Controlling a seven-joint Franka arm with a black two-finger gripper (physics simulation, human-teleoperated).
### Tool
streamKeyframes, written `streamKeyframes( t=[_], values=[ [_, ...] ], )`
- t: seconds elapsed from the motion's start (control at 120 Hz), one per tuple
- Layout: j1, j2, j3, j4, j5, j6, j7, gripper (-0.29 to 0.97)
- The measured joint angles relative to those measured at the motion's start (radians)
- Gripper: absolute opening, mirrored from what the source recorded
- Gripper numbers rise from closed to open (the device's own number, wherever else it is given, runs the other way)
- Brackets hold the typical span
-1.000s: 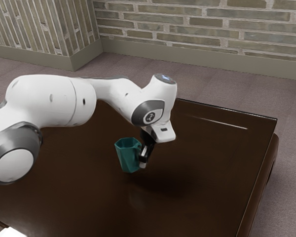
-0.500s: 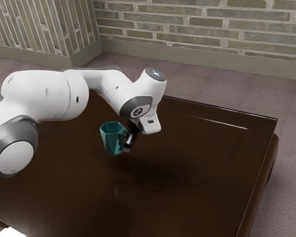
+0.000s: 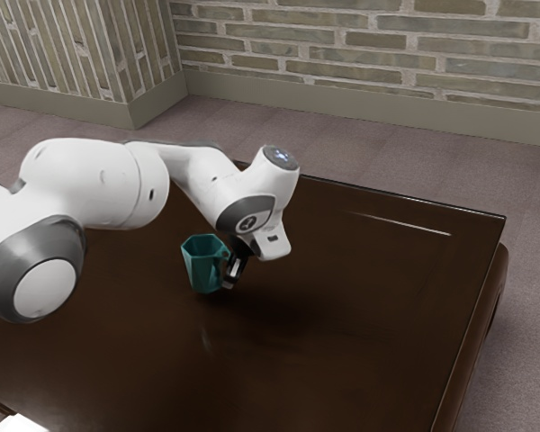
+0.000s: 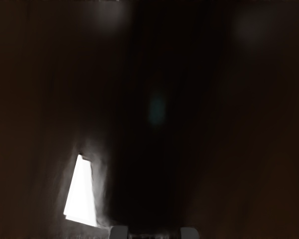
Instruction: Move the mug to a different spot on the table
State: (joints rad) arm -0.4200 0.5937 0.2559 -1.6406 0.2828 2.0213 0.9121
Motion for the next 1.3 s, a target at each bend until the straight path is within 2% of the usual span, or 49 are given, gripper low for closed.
streamKeyframes(
  t=[0.108,0.358,0.608,0.775,0.875,0.992,1.133,1.3],
  values=[
    [0.0,0.005,0.0,0.0,-0.002,0.009,-0.011,-0.04],
    [0.002,0.007,0.0,-0.016,-0.014,0.031,-0.02,0.26],
    [-0.005,0.014,-0.002,-0.03,-0.038,0.038,-0.024,0.48],
    [-0.036,-0.012,-0.024,-0.029,-0.067,0.042,-0.025,0.57],
    [-0.069,-0.129,-0.028,-0.04,-0.119,0.028,-0.027,0.61],
    [-0.058,-0.356,-0.049,-0.044,-0.186,-0.021,-0.089,0.64],
    [0.072,-0.511,-0.051,0.017,-0.253,-0.146,-0.238,0.66],
    [0.18,-0.573,-0.044,0.046,-0.293,-0.275,-0.391,0.67]
  ],
)
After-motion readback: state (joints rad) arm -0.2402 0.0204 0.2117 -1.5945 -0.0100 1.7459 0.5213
